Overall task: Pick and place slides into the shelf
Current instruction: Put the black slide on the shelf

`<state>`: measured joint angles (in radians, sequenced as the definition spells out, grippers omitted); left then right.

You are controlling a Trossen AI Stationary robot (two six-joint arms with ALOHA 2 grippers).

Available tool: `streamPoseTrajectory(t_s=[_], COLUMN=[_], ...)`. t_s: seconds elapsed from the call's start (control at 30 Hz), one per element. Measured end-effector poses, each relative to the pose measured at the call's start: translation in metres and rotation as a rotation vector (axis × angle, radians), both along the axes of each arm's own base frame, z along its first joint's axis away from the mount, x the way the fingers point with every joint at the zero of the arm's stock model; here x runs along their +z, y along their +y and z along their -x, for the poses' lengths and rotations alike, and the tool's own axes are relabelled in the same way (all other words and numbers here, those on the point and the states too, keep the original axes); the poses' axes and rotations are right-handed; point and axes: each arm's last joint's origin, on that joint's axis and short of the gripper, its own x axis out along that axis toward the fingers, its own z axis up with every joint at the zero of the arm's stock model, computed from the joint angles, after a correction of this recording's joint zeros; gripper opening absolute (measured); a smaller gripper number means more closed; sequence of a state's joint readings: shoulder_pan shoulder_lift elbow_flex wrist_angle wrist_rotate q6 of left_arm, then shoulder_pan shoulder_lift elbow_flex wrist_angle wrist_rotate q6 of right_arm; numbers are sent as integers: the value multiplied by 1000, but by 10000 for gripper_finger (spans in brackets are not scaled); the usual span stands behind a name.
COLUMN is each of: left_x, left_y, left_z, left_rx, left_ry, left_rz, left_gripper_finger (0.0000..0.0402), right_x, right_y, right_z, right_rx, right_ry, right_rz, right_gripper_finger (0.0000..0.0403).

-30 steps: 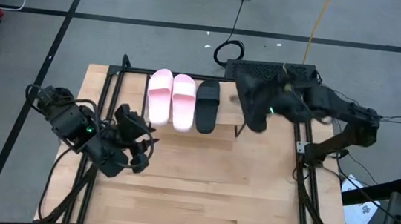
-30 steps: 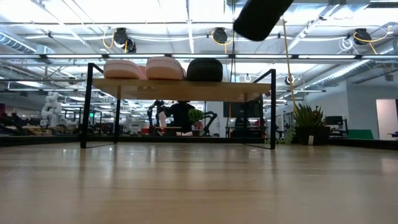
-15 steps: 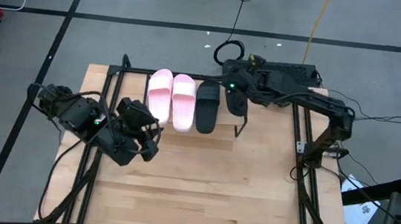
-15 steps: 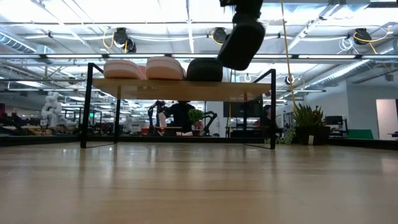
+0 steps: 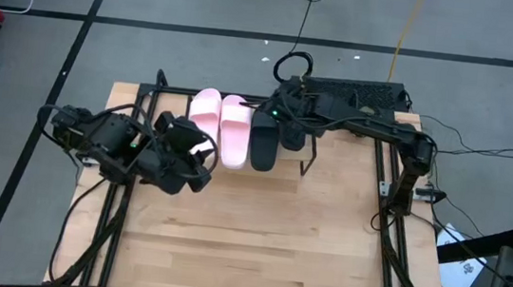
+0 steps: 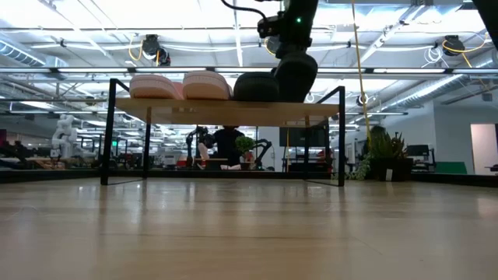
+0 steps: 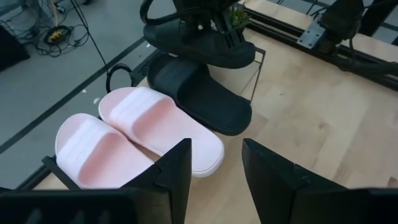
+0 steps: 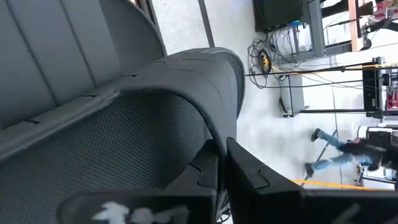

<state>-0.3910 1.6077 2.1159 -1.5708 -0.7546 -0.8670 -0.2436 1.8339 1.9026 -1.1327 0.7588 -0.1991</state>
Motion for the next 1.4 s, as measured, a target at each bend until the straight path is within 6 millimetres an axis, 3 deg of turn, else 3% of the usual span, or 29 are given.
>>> streamPoseTrajectory(t_s=[0.9, 1.4], left_x=[0, 0], left_y=[6, 6], left_z=[-2, -2], left_rx=[5, 5], left_ry=[15, 15], left_rz=[-13, -11], left_gripper_finger=[145, 145], right_x=[-2, -3], right_y=[22, 23], right_z=[8, 12], right_rx=[-27, -47], right_ry=[41, 71], right_rz=[-42, -53], right_gripper_finger=[0, 0])
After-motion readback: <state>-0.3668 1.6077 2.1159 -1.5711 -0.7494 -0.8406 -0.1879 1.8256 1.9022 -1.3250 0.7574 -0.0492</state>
